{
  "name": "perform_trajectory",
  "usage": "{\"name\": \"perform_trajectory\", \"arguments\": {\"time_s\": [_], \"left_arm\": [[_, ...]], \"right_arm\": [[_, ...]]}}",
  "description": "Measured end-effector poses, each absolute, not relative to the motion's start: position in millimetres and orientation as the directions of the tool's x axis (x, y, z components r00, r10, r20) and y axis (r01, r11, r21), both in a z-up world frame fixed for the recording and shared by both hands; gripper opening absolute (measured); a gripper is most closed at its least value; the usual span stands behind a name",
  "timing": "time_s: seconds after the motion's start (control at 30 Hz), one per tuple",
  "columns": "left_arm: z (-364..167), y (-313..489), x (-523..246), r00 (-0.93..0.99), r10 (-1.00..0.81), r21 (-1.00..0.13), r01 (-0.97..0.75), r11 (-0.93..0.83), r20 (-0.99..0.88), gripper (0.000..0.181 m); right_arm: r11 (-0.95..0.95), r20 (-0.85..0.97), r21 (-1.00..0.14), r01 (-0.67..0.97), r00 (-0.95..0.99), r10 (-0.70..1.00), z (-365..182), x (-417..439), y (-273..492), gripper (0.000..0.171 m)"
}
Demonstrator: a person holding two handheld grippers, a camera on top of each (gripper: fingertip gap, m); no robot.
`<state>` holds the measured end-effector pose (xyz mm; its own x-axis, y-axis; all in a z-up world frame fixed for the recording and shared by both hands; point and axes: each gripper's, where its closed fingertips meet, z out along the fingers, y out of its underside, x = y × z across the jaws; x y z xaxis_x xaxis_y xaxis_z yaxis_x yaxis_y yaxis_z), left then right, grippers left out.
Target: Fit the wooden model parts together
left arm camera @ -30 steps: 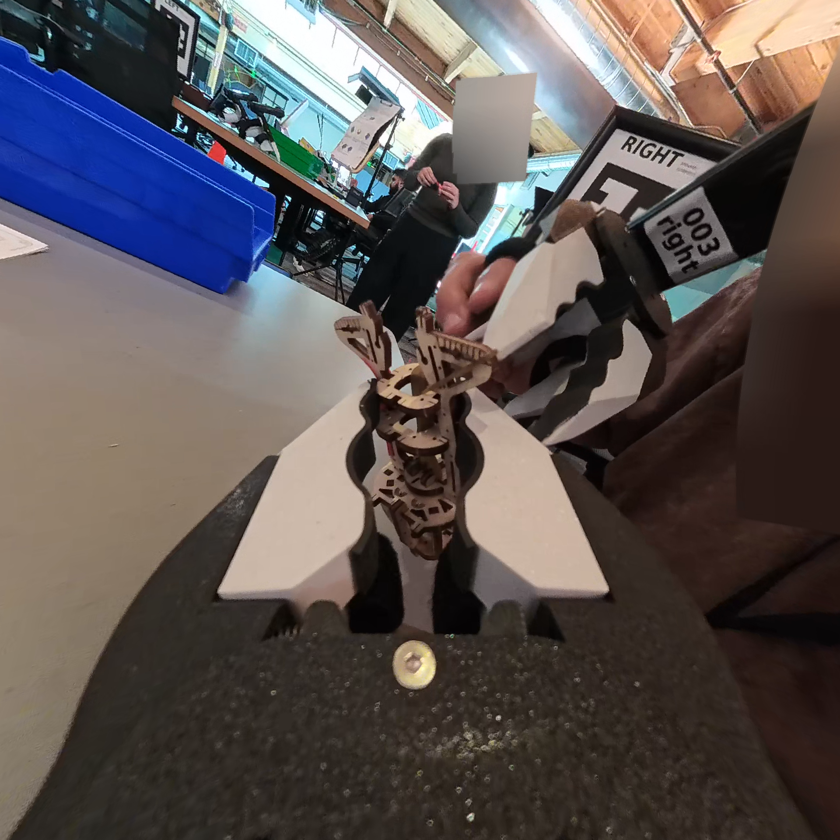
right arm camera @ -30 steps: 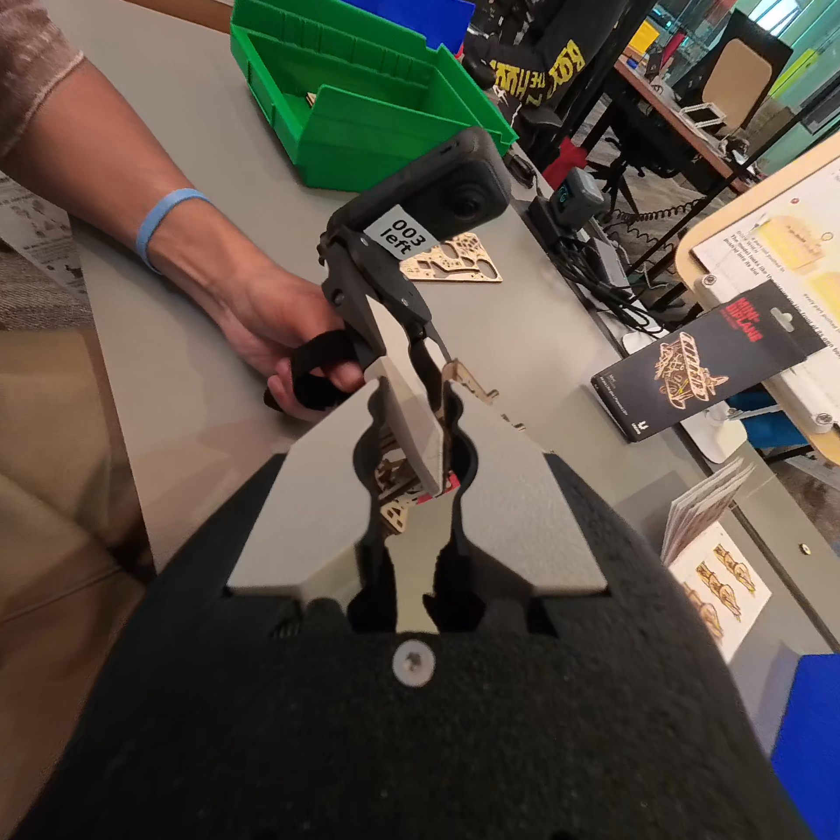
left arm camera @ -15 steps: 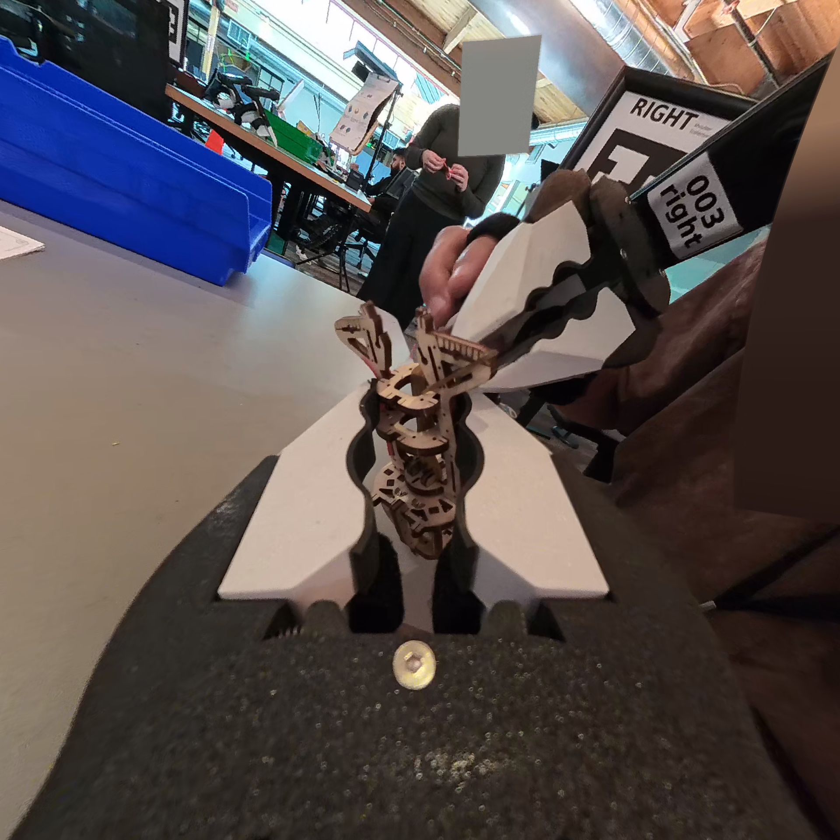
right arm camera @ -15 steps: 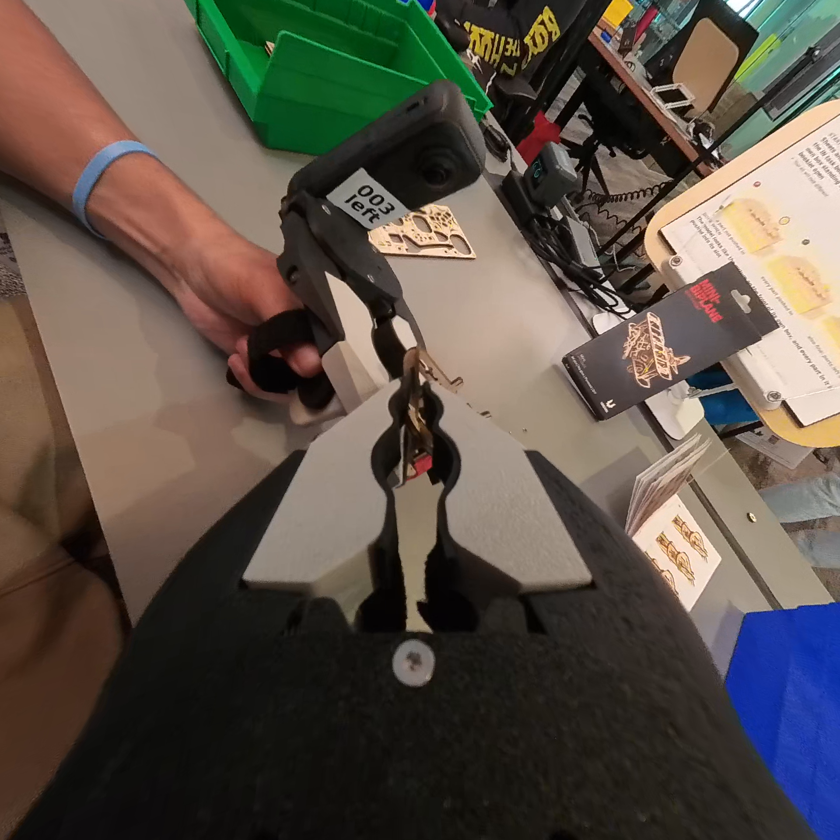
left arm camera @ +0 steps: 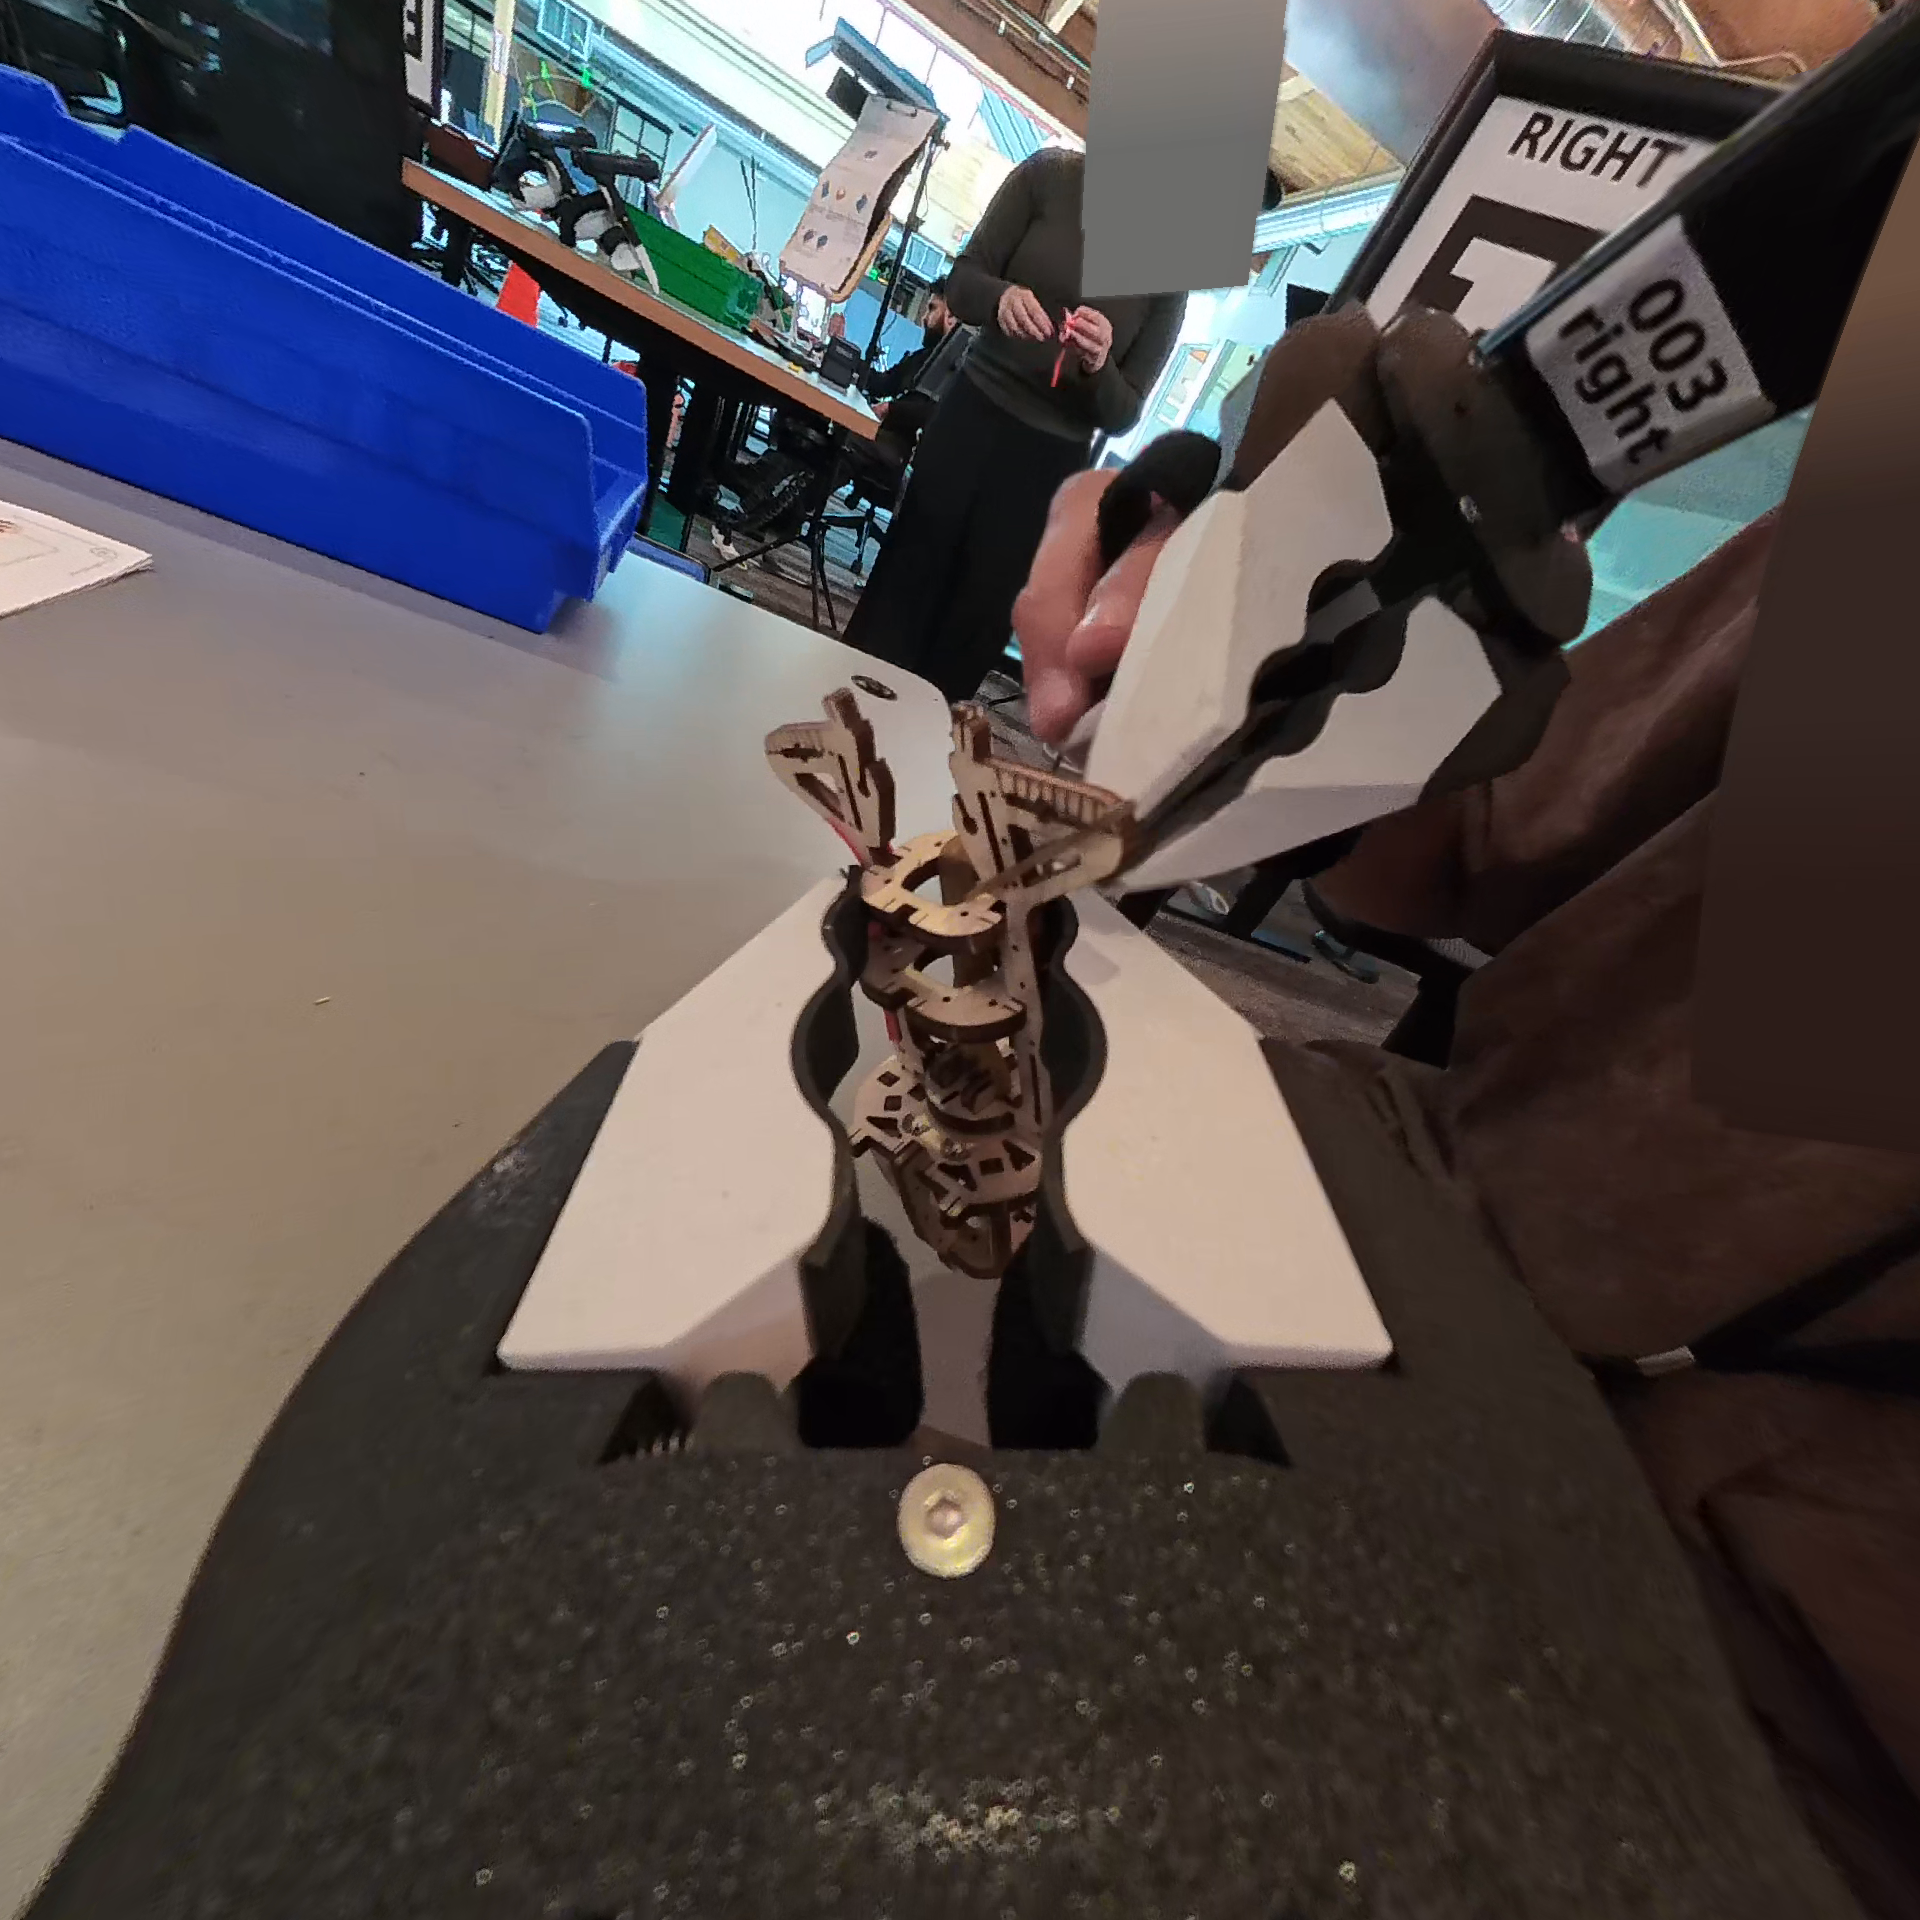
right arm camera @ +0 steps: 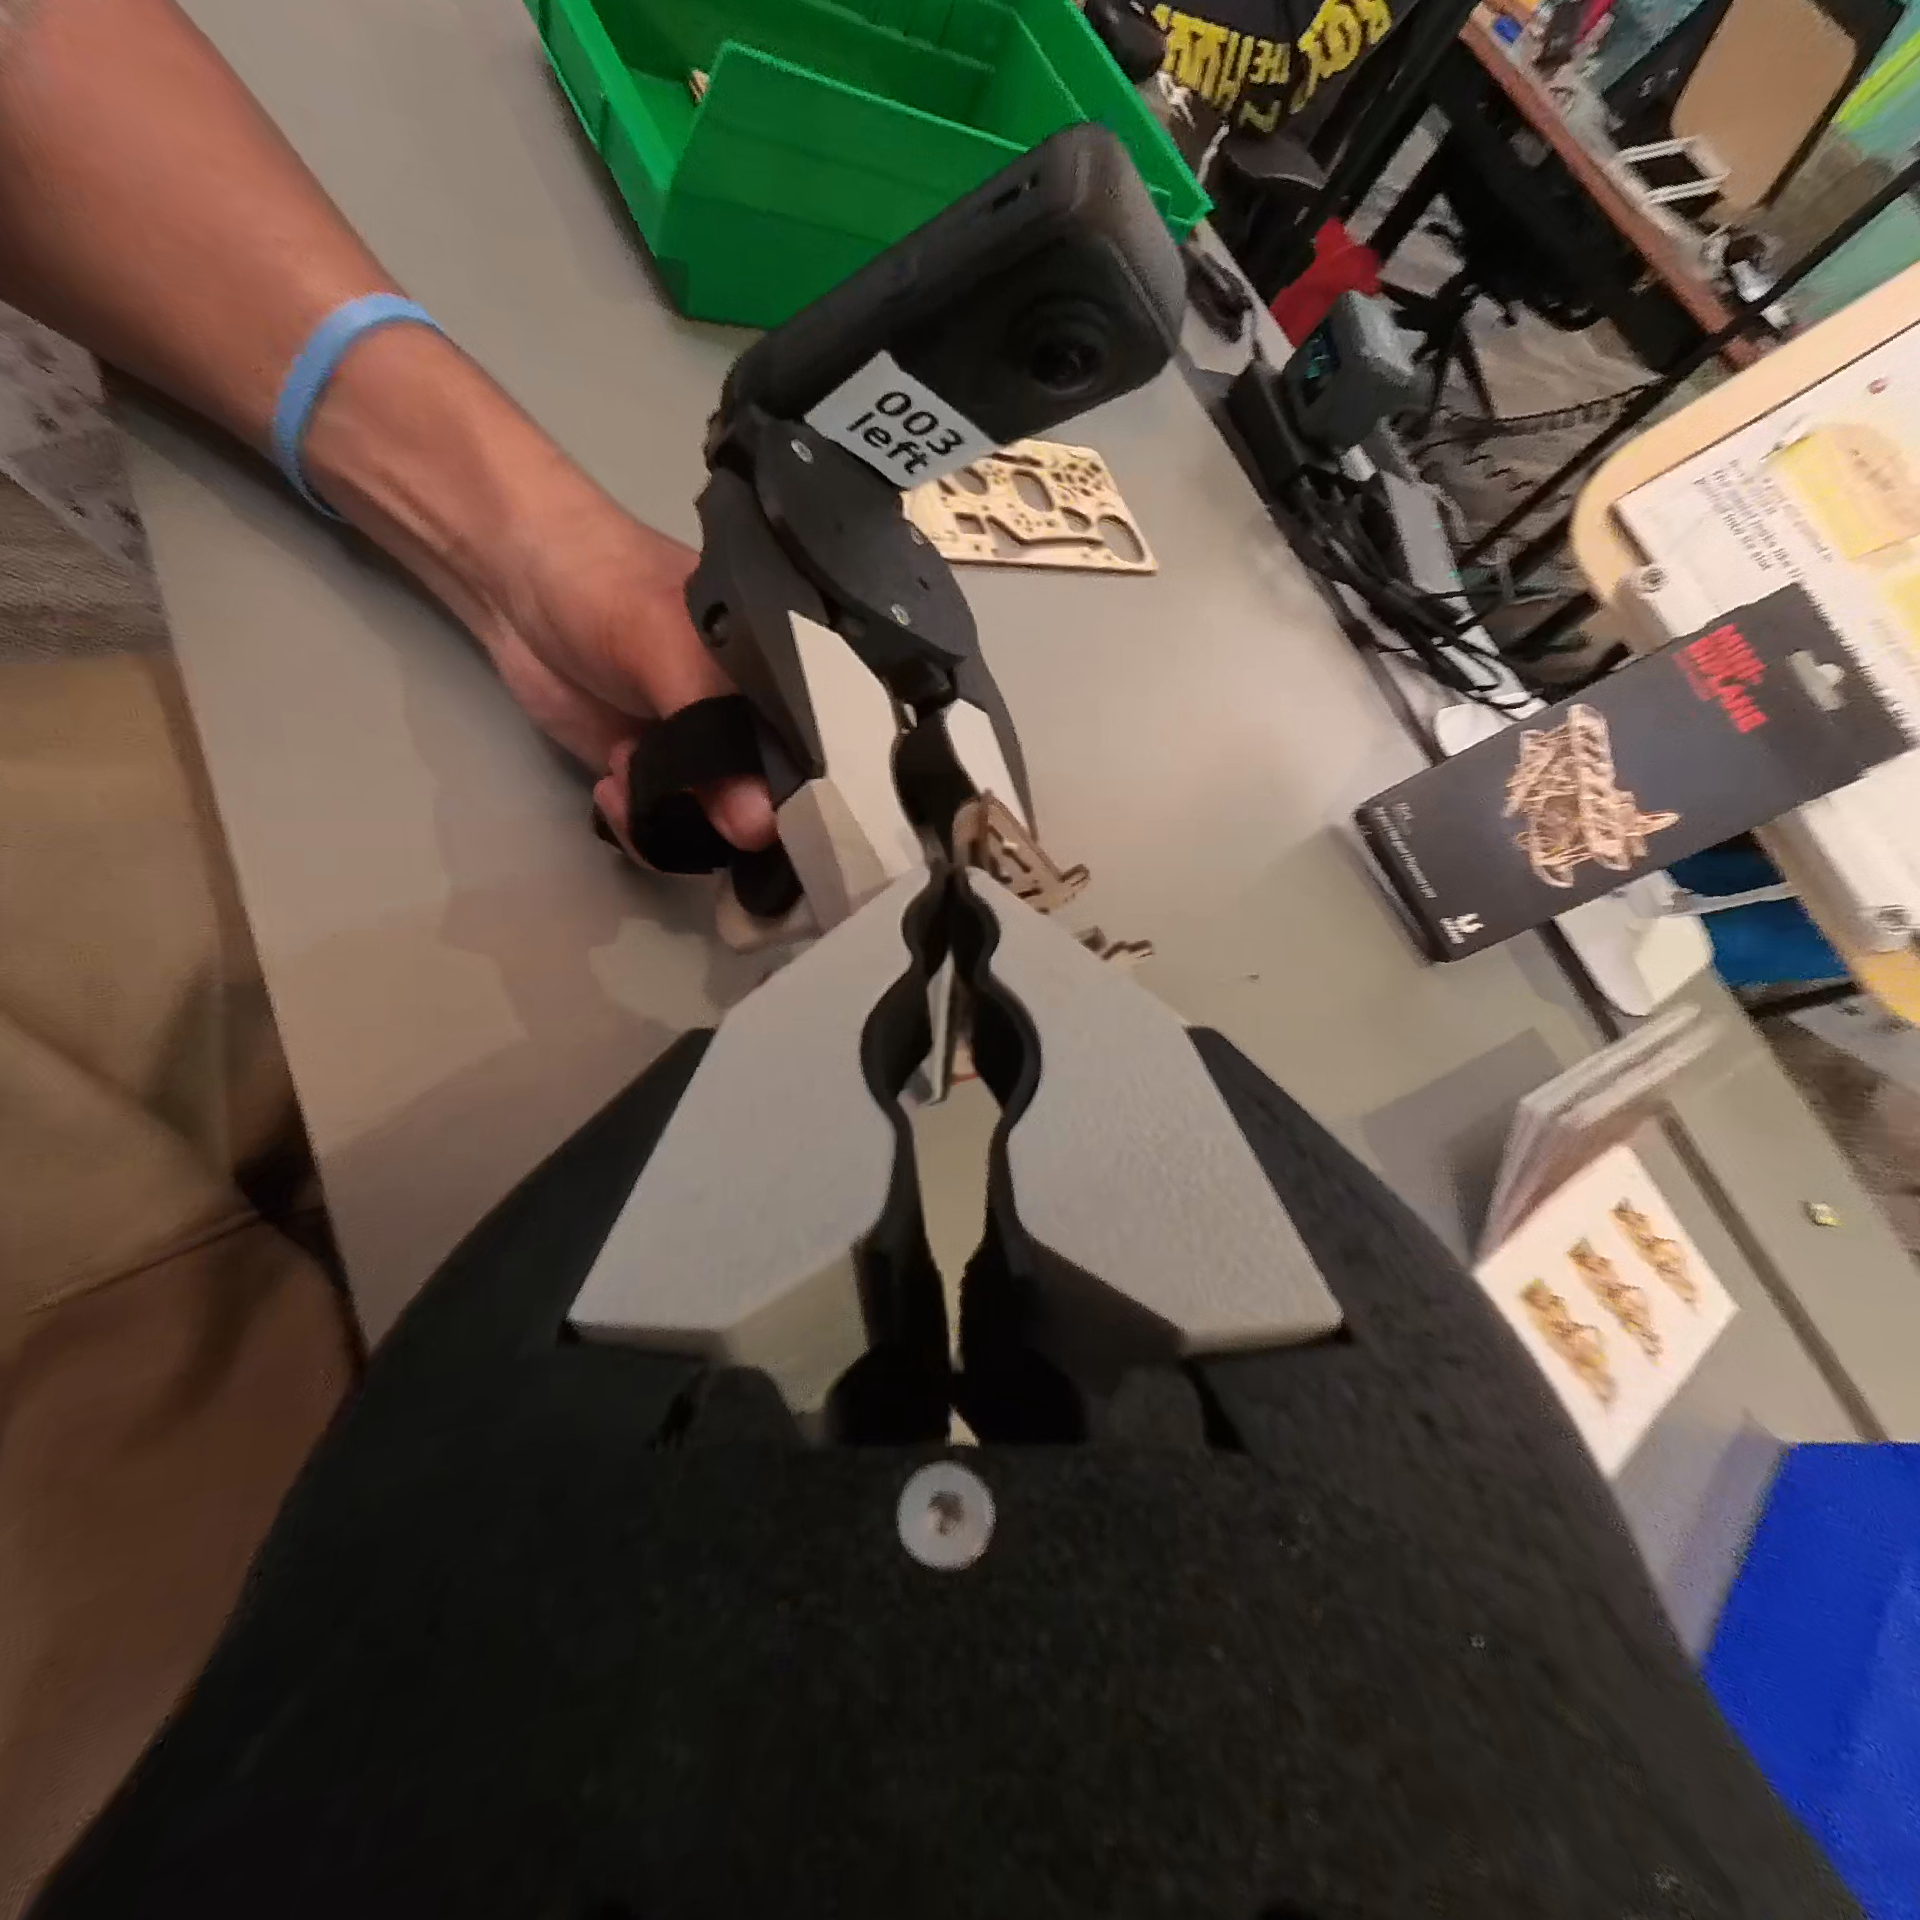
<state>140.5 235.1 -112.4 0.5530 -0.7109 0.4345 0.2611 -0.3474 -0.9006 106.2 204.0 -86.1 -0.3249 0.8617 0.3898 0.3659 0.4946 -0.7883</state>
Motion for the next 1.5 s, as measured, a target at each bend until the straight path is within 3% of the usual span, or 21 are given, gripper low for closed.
{"name": "perform_trajectory", "arguments": {"time_s": [0.03, 0.33, 0.63, 0.77, 0.83, 0.93, 1.03, 1.2, 1.4, 1.5], "left_arm": [[-113, 236, 139, 0.551, -0.707, -0.897, 0.269, -0.352, 0.443, 0.029], [-113, 238, 136, 0.547, -0.700, -0.888, 0.284, -0.361, 0.459, 0.029], [-114, 234, 142, 0.549, -0.716, -0.902, 0.247, -0.353, 0.431, 0.029], [-119, 227, 151, 0.570, -0.756, -0.943, 0.117, -0.312, 0.321, 0.029], [-118, 227, 150, 0.580, -0.755, -0.948, 0.113, -0.299, 0.307, 0.029], [-115, 230, 145, 0.574, -0.741, -0.935, 0.163, -0.314, 0.349, 0.029], [-122, 240, 134, 0.701, -0.684, -0.968, 0.044, -0.246, 0.205, 0.029], [-129, 262, 92, 0.874, -0.393, -0.925, -0.359, -0.124, -0.286, 0.029], [-123, 266, 70, 0.682, -0.109, -0.675, -0.731, -0.095, -0.723, 0.029], [-124, 265, 68, 0.562, -0.053, -0.554, -0.825, -0.115, -0.826, 0.029]], "right_arm": [[0.464, 0.354, -0.809, 0.360, -0.331, 0.875, -84, 107, 203, 0.000], [0.421, 0.348, -0.832, 0.361, -0.251, 0.903, -83, 102, 212, 0.011], [0.446, 0.384, -0.845, 0.296, -0.245, 0.890, -68, 103, 210, 0.006], [0.440, 0.291, -0.819, 0.367, -0.395, 0.871, -74, 117, 212, 0.010], [0.397, 0.162, -0.812, 0.428, -0.489, 0.857, -76, 124, 202, 0.024], [0.406, 0.215, -0.827, 0.389, -0.448, 0.868, -70, 118, 203, 0.013], [0.433, 0.313, -0.843, 0.319, -0.364, 0.877, -57, 115, 212, 0.004], [0.292, 0.156, -0.849, 0.440, -0.319, 0.935, -76, 114, 217, 0.016], [0.002, -0.039, -0.911, 0.413, -0.090, 0.995, -92, 102, 221, 0.017], [0.092, 0.078, -0.897, 0.432, -0.049, 0.996, -97, 102, 220, 0.018]]}}
